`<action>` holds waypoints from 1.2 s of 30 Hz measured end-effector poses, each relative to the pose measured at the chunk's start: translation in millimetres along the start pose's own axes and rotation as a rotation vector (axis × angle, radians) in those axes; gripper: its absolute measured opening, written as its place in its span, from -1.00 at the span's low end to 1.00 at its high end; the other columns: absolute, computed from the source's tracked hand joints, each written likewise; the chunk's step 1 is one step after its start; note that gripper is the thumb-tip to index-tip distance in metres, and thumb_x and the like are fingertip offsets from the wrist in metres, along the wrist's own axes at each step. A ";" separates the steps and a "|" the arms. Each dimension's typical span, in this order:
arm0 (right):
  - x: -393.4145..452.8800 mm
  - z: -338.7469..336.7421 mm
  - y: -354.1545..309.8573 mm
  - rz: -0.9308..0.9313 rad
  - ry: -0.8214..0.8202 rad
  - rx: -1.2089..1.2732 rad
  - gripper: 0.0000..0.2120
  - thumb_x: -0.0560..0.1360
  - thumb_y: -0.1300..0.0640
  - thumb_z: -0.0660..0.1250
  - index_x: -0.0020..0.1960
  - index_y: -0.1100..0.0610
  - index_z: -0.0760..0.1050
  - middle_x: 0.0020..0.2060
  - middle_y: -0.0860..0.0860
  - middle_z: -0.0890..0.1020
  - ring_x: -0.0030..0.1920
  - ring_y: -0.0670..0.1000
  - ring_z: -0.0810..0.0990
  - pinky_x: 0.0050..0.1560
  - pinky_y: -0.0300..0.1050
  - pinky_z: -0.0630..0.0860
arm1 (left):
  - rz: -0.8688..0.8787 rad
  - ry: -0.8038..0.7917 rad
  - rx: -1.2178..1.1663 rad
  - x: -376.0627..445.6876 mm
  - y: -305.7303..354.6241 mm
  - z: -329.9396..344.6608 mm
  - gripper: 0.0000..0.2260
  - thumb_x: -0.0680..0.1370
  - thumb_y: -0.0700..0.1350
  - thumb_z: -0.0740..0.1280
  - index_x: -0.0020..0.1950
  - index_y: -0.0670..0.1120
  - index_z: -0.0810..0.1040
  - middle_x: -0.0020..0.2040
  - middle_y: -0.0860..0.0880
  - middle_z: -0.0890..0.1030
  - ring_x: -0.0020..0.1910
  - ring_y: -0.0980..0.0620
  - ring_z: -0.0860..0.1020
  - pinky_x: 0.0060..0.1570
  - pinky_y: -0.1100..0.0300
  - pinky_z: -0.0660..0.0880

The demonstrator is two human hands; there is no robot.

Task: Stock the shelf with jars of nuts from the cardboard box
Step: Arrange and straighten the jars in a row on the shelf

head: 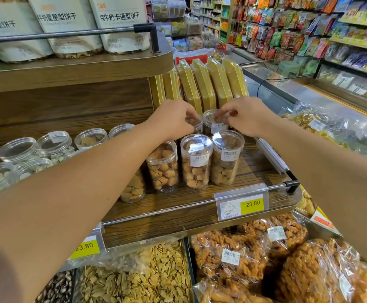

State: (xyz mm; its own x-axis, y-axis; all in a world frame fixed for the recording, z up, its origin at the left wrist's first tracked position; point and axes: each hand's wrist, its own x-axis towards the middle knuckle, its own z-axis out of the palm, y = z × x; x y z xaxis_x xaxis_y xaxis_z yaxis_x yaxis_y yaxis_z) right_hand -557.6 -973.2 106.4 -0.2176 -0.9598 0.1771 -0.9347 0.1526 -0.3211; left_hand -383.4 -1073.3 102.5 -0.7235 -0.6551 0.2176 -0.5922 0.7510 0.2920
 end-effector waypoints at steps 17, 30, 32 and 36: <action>2.7 7.1 5.0 0.010 0.039 0.030 -0.77 0.55 0.14 0.33 0.16 -0.04 0.64 0.20 0.00 0.61 0.17 0.07 0.55 0.13 -0.10 0.46 | -0.029 0.046 -0.030 -2.1 -10.5 6.9 -0.82 0.51 -0.07 0.41 0.08 0.13 0.64 0.24 0.03 0.59 0.32 -0.07 0.44 0.36 -0.07 0.32; 2.8 8.2 4.4 -0.005 0.028 0.053 -0.77 0.56 0.16 0.33 0.15 -0.04 0.65 0.22 0.02 0.61 0.16 0.06 0.57 0.14 -0.10 0.50 | 0.008 0.025 -0.046 -15.5 -5.1 -5.5 -0.79 0.51 -0.10 0.42 0.13 0.07 0.65 0.26 0.00 0.58 0.30 -0.02 0.47 0.31 0.05 0.35; 0.0 4.9 1.7 -0.007 0.017 0.051 -0.74 0.58 0.18 0.29 0.18 -0.02 0.64 0.21 0.02 0.62 0.07 0.03 0.58 0.03 -0.15 0.51 | 0.019 0.018 -0.036 -16.6 -4.0 -6.0 -0.78 0.52 -0.09 0.41 0.15 0.06 0.64 0.27 0.00 0.57 0.29 -0.02 0.49 0.31 0.04 0.36; -9.6 -3.5 -11.3 -0.011 0.074 0.041 -0.72 0.59 0.13 0.23 0.24 0.01 0.60 0.25 0.00 0.59 0.05 0.00 0.56 -0.03 -0.25 0.43 | 0.015 0.052 -0.030 -27.2 -3.5 -9.4 -0.72 0.54 -0.07 0.36 0.24 0.03 0.59 0.32 -0.01 0.54 0.34 -0.03 0.44 0.33 0.04 0.32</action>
State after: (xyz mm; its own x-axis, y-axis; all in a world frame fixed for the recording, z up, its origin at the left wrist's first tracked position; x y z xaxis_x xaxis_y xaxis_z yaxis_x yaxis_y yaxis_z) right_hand -545.9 -965.0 111.6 -0.2295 -0.9410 0.2487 -0.9251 0.1315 -0.3561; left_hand -358.3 -1058.9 104.3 -0.7124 -0.6476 0.2704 -0.5697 0.7586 0.3161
